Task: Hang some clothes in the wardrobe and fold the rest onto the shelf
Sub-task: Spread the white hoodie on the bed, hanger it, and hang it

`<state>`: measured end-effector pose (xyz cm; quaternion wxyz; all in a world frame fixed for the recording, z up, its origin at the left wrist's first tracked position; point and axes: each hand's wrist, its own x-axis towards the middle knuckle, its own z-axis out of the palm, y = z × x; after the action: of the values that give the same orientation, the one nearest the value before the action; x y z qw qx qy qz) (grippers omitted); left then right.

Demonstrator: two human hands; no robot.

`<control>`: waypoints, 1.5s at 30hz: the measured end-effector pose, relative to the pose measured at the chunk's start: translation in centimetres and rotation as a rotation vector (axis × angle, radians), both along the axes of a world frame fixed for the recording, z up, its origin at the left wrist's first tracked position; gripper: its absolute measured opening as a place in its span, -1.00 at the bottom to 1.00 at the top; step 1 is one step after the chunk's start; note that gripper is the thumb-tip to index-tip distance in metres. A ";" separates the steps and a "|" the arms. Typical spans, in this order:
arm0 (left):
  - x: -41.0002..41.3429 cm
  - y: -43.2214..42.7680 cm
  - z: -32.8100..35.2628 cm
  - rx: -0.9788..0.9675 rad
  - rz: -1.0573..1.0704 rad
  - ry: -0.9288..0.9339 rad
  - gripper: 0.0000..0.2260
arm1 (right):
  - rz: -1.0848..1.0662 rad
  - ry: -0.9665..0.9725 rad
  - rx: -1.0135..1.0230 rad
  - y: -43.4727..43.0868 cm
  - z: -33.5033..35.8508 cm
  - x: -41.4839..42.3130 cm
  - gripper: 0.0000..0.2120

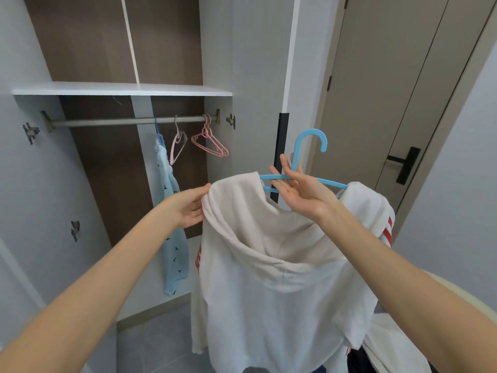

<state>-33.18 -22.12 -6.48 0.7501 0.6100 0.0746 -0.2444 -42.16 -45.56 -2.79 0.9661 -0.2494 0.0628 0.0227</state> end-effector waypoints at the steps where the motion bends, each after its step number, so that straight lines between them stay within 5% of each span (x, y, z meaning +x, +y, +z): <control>1: 0.0 0.1 0.3 0.009 -0.029 0.012 -0.66 | 0.004 -0.003 -0.015 -0.1 -0.2 0.0 -0.69; 5: -0.7 -0.3 2.5 0.144 -0.024 -0.133 -0.64 | 0.013 0.003 -0.119 -0.2 -1.1 0.3 -0.75; 11: 0.1 -0.7 2.5 0.884 0.047 -1.082 -0.76 | 0.026 -0.013 -0.169 2.0 -2.1 0.2 -0.79; 15: -0.8 -1.7 2.0 1.136 0.038 -1.476 -0.81 | 0.018 -0.023 -0.170 3.3 -2.3 0.5 -0.78; 19: -1.6 -2.0 1.6 0.795 0.020 -1.126 -0.74 | -0.012 -0.018 -0.155 3.3 -2.3 0.7 -0.78; 23: -1.3 -0.9 1.3 1.069 -0.042 -0.953 -0.61 | 0.001 -0.027 -0.148 3.4 -2.3 0.6 -0.78; 30: -0.1 -0.5 0.7 0.826 -0.076 -1.129 -0.82 | 0.055 -0.033 -0.184 3.4 -2.1 0.6 -0.75; 36: -0.4 -1.4 0.7 1.033 -0.455 -1.379 -0.63 | 0.119 0.000 -0.160 2.3 -2.0 0.2 -0.79; 42: -1.4 -3.8 -0.1 1.200 -0.323 -1.454 -0.71 | 0.207 -0.021 -0.118 1.5 -1.5 -0.2 -0.49; 45: -1.5 -4.7 -0.4 1.190 -0.259 -1.430 -0.79 | 0.230 -0.003 -0.248 0.7 -1.4 -0.3 -0.60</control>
<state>-34.67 -26.79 -6.89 0.1498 0.9021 -0.3600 0.1850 -42.44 -44.89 -4.16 0.9190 -0.3723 0.0345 0.1246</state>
